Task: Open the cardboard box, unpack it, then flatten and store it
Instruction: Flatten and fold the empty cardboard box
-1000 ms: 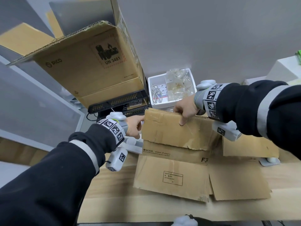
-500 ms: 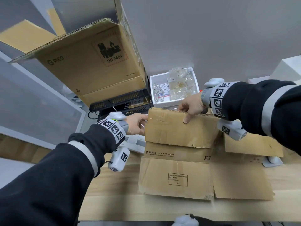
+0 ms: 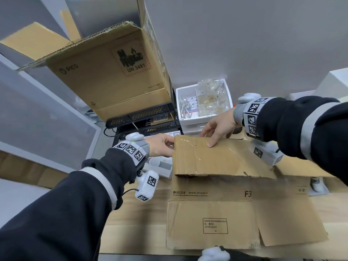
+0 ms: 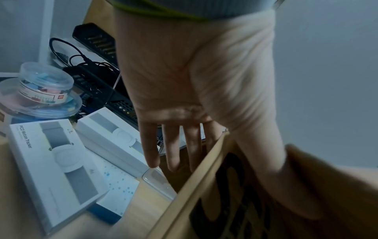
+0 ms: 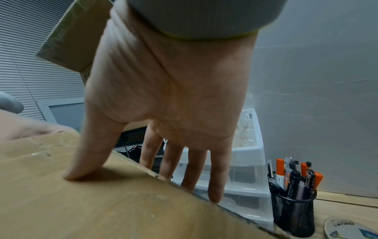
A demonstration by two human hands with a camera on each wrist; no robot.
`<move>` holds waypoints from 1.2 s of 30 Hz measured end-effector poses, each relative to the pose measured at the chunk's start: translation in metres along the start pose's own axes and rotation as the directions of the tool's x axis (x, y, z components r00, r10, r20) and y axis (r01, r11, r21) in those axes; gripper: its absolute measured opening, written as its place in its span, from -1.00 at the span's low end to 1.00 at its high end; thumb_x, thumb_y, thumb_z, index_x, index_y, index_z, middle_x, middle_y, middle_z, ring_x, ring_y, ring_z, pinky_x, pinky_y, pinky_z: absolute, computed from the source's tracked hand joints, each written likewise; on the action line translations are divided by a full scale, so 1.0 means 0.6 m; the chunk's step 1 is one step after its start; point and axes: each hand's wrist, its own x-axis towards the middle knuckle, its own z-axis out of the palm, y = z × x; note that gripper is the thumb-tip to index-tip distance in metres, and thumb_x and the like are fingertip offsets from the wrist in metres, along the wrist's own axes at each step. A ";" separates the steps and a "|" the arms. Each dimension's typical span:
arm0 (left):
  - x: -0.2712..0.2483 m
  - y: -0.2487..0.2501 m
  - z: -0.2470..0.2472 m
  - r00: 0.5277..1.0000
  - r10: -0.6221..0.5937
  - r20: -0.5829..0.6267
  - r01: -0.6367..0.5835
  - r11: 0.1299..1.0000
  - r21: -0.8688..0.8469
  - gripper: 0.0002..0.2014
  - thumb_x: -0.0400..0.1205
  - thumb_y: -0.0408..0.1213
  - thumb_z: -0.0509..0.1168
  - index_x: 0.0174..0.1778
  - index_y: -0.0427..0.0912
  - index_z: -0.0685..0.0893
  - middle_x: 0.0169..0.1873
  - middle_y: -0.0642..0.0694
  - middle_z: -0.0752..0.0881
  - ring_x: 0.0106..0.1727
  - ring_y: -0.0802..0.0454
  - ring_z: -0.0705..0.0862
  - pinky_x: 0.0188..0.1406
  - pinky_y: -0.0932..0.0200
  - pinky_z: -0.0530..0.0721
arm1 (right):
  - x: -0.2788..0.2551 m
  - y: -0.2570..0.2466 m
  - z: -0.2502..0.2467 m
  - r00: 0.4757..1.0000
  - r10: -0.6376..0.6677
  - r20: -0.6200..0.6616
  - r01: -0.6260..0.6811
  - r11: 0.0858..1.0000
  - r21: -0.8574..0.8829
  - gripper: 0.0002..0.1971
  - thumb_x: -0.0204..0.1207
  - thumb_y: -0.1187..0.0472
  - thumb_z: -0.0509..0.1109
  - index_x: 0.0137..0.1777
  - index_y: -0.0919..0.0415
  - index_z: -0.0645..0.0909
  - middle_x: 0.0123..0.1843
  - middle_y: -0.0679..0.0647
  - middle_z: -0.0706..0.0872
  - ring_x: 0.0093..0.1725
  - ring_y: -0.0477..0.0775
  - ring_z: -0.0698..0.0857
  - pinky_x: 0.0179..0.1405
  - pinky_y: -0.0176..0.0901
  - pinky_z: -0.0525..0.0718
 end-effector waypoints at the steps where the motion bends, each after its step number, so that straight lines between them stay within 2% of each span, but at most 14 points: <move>1: -0.001 0.001 0.001 1.000 -0.026 -0.015 0.026 1.000 0.003 -0.82 0.38 -0.24 0.58 -0.18 0.15 0.88 -0.27 0.17 0.81 -0.16 0.11 0.67 0.13 0.09 0.68 | -0.004 -0.005 -0.001 1.000 -0.001 0.001 0.001 1.000 0.012 -0.42 0.46 -0.02 0.57 0.48 -0.12 0.53 0.44 -0.09 0.59 0.42 0.04 0.57 0.47 0.20 0.54; 4: 0.003 0.003 0.005 0.992 -0.102 -0.076 0.103 0.995 0.003 -0.85 0.17 0.02 0.48 -0.38 0.20 0.87 -0.41 0.28 0.77 -0.25 0.22 0.64 -0.11 0.23 0.65 | -0.011 -0.015 -0.004 1.000 0.001 0.027 -0.002 0.999 0.032 -0.50 0.46 -0.10 0.53 0.41 -0.10 0.60 0.42 -0.10 0.59 0.44 0.02 0.56 0.50 0.24 0.49; 8: 0.021 0.005 0.022 0.982 -0.104 -0.157 0.110 0.993 0.032 -0.89 0.51 -0.28 0.50 -0.27 0.04 0.86 -0.32 0.07 0.74 -0.23 0.13 0.61 -0.15 0.26 0.65 | -0.014 -0.022 -0.008 0.994 0.045 0.098 -0.044 0.999 -0.014 -0.49 0.49 -0.14 0.49 0.43 -0.08 0.56 0.48 -0.07 0.54 0.48 0.09 0.53 0.51 0.32 0.44; 9: 0.023 0.009 0.028 0.980 -0.101 -0.172 0.108 0.994 0.029 -0.98 0.48 -0.23 0.51 -0.24 -0.02 0.86 -0.28 0.00 0.74 -0.21 0.10 0.61 -0.09 0.24 0.67 | -0.016 -0.022 -0.010 0.993 0.051 0.110 -0.049 0.999 -0.020 -0.47 0.48 -0.17 0.48 0.42 -0.08 0.55 0.50 -0.08 0.53 0.49 0.09 0.53 0.51 0.32 0.44; 12: 0.026 0.004 0.032 0.977 -0.099 -0.191 0.106 0.994 0.026 -0.60 0.33 -0.05 0.48 -0.09 -0.31 0.87 -0.23 -0.13 0.67 -0.17 0.00 0.55 -0.04 0.09 0.59 | -0.025 -0.026 -0.014 0.987 0.040 0.159 -0.035 0.999 -0.031 -0.25 0.32 -0.40 0.44 0.46 -0.04 0.53 0.56 -0.14 0.49 0.47 0.07 0.55 0.51 0.33 0.43; 15: 0.023 0.004 0.031 0.976 -0.115 -0.183 0.128 0.990 0.064 -0.72 0.60 -0.25 0.43 -0.06 -0.48 0.79 -0.27 -0.17 0.57 -0.19 -0.03 0.47 -0.10 0.14 0.50 | -0.031 -0.040 -0.018 0.976 0.014 0.218 -0.010 1.000 -0.021 -0.06 0.25 -0.50 0.36 0.58 -0.01 0.43 0.58 -0.13 0.47 0.45 0.06 0.58 0.51 0.32 0.44; 18: 0.027 0.011 0.039 0.974 -0.108 -0.197 0.124 0.990 0.073 -0.80 0.69 -0.37 0.34 -0.21 -0.36 0.77 -0.40 -0.09 0.55 -0.30 0.05 0.46 -0.40 0.41 0.49 | -0.039 -0.061 -0.022 0.968 -0.011 0.251 0.018 0.999 -0.027 -0.07 0.26 -0.46 0.39 0.59 0.02 0.42 0.52 -0.09 0.56 0.38 0.04 0.64 0.46 0.28 0.52; 22: 0.026 0.025 0.056 0.971 -0.066 -0.229 0.061 0.998 -0.030 -0.83 0.69 -0.33 0.39 -0.17 -0.12 0.85 -0.53 0.18 0.70 -0.48 0.35 0.61 -0.49 0.52 0.54 | -0.047 -0.089 -0.020 0.964 -0.021 0.264 0.045 0.996 -0.084 -0.18 0.26 -0.39 0.45 0.48 0.01 0.53 0.43 -0.06 0.63 0.33 0.08 0.68 0.43 0.28 0.56; 25: 0.021 0.026 0.065 0.970 -0.048 -0.238 0.017 0.992 -0.128 -0.85 0.68 -0.41 0.38 -0.17 -0.19 0.81 -0.55 0.14 0.71 -0.54 0.33 0.63 -0.51 0.48 0.55 | -0.050 -0.098 -0.017 0.957 -0.021 0.289 0.057 0.991 -0.118 -0.33 0.25 -0.33 0.48 0.34 -0.07 0.59 0.44 -0.06 0.62 0.32 0.07 0.70 0.42 0.28 0.56; 27: 0.023 0.021 0.066 0.967 -0.064 -0.246 0.026 0.987 -0.156 -0.88 0.67 -0.44 0.37 -0.15 -0.27 0.80 -0.51 0.03 0.70 -0.51 0.24 0.61 -0.46 0.44 0.56 | -0.051 -0.097 -0.018 0.961 -0.023 0.274 0.055 0.992 -0.110 -0.27 0.26 -0.31 0.50 0.42 -0.03 0.55 0.47 -0.05 0.60 0.34 0.05 0.69 0.44 0.30 0.54; 30: 0.019 0.007 0.062 0.974 -0.083 -0.212 0.041 0.980 -0.194 -0.88 0.66 -0.43 0.37 0.00 -0.35 0.82 -0.25 -0.20 0.74 -0.22 -0.01 0.65 -0.17 0.27 0.72 | -0.062 -0.098 -0.031 0.975 -0.028 0.221 0.053 0.993 -0.105 -0.10 0.20 -0.35 0.56 0.52 0.05 0.48 0.41 -0.07 0.68 0.32 0.02 0.71 0.44 0.29 0.54; 32: 0.015 0.002 0.060 0.978 -0.106 -0.181 0.059 0.968 -0.245 -0.91 0.66 -0.39 0.40 -0.02 -0.28 0.82 -0.19 -0.19 0.79 -0.15 -0.03 0.71 0.09 0.09 0.77 | -0.077 -0.097 -0.046 0.985 -0.044 0.165 0.064 0.991 -0.117 -0.09 0.13 -0.34 0.60 0.47 0.06 0.53 0.33 -0.08 0.73 0.29 0.01 0.73 0.42 0.27 0.57; 34: 0.012 0.001 0.062 0.968 -0.148 -0.202 0.073 0.938 -0.339 -0.91 0.67 -0.41 0.36 -0.09 -0.19 0.75 -0.36 -0.01 0.79 -0.32 0.12 0.74 0.08 0.04 0.73 | -0.094 -0.095 -0.060 0.991 -0.066 0.116 0.080 0.989 -0.121 -0.17 0.10 -0.31 0.58 0.38 0.05 0.61 0.29 -0.03 0.76 0.26 0.03 0.75 0.39 0.26 0.61; 36: 0.013 0.002 0.065 0.943 -0.226 -0.243 0.098 0.889 -0.447 -0.84 0.71 -0.45 0.25 -0.18 -0.20 0.61 -0.56 0.05 0.63 -0.55 0.18 0.61 -0.17 0.12 0.66 | -0.104 -0.092 -0.071 0.994 -0.079 0.080 0.088 0.990 -0.112 -0.27 0.16 -0.29 0.54 0.31 0.06 0.68 0.26 0.06 0.77 0.20 0.07 0.76 0.36 0.23 0.64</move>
